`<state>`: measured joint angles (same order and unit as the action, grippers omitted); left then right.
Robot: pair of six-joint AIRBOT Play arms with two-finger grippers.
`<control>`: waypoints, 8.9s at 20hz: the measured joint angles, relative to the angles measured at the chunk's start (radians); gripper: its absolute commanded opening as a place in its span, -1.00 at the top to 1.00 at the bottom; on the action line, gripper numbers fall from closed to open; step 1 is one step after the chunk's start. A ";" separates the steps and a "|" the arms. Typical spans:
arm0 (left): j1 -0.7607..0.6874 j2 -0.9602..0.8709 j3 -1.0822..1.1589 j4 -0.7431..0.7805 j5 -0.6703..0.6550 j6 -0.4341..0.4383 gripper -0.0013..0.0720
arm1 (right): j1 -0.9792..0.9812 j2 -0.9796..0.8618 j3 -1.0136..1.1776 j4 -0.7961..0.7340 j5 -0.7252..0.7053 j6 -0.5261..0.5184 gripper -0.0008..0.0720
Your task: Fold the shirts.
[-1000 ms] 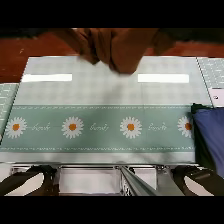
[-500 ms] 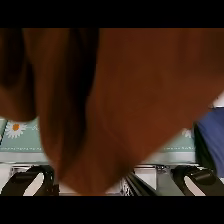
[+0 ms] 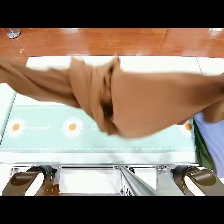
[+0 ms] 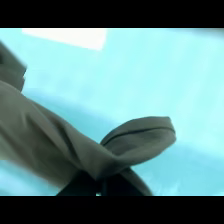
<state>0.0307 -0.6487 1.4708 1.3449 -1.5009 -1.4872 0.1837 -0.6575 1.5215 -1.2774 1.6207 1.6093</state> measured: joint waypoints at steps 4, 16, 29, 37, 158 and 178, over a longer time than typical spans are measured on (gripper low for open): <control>0.000 -0.010 -0.382 -0.032 0.053 -0.013 0.89 | 0.000 -0.041 -0.297 -0.034 -0.115 0.010 0.93; 0.010 -0.397 -0.761 -0.397 0.581 0.097 -0.96 | -0.123 -0.746 -0.158 0.093 -0.578 0.021 -0.77; 0.000 -0.506 -0.784 -0.645 0.478 0.244 -0.95 | -0.469 -0.352 -0.735 0.289 -0.428 -0.198 -0.76; -0.230 -0.704 -0.721 -0.755 0.710 0.269 0.64 | -0.275 -0.189 -1.078 0.476 -0.529 -0.224 -0.76; 0.125 -1.006 -0.356 -0.843 0.232 0.565 0.89 | -0.267 -0.750 -0.717 0.416 -0.650 -0.159 0.93; 0.279 -0.225 0.568 -0.337 0.290 0.202 0.89 | -0.257 -0.175 0.459 0.111 -0.410 -0.097 0.93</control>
<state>0.3099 -0.8742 2.0388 1.0077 -1.2106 -1.2850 -0.0734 -0.8330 1.9804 -1.1664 1.2110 1.5120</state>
